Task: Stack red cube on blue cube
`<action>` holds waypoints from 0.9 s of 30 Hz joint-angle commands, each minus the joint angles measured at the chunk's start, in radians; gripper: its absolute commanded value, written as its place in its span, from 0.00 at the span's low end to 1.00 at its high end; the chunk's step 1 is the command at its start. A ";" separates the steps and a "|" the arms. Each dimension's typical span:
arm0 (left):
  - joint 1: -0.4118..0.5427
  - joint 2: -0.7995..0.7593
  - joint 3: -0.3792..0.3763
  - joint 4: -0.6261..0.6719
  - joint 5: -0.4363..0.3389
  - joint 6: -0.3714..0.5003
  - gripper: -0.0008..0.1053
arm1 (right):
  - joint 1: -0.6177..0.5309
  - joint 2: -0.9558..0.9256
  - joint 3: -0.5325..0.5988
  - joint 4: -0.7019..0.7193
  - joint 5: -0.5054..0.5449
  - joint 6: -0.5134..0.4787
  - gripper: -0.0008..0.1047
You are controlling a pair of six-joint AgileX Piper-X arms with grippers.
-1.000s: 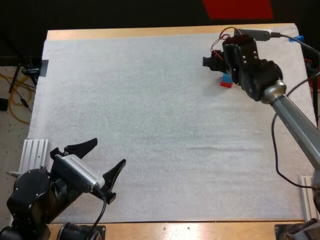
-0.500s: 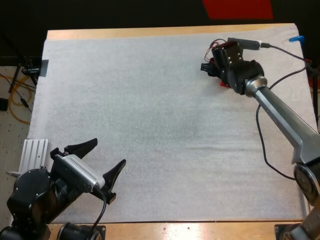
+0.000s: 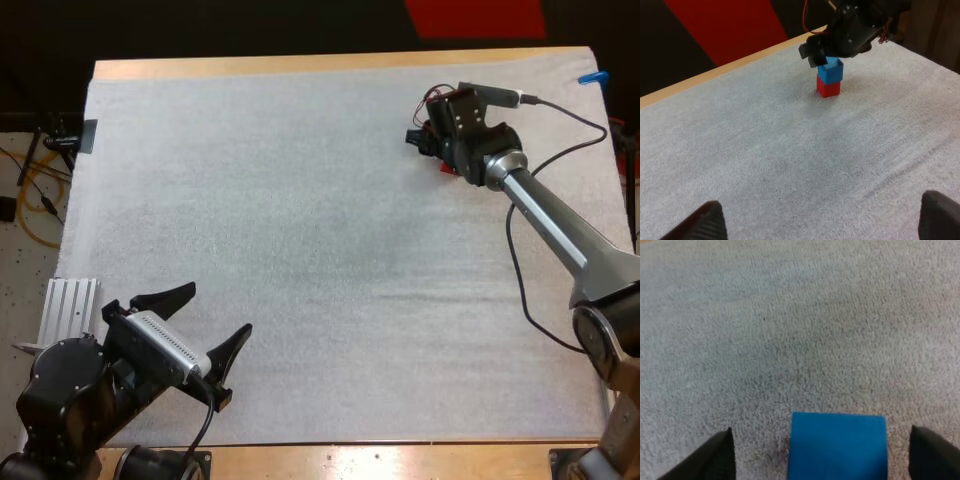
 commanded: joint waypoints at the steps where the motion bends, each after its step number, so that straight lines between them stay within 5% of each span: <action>1: -0.002 0.000 -0.007 -0.006 0.003 -0.004 0.72 | -0.015 0.004 -0.010 -0.007 -0.010 0.002 0.66; 10: -0.002 0.000 -0.007 -0.005 0.003 -0.004 0.72 | -0.040 0.012 -0.012 0.009 -0.120 0.002 0.65; 18: -0.002 0.000 -0.007 -0.005 0.003 -0.004 0.72 | -0.040 0.014 -0.012 0.009 -0.150 0.002 0.33; 27: -0.002 0.000 -0.007 -0.005 0.003 -0.004 0.72 | -0.037 -0.095 -0.012 0.057 -0.151 -0.055 0.32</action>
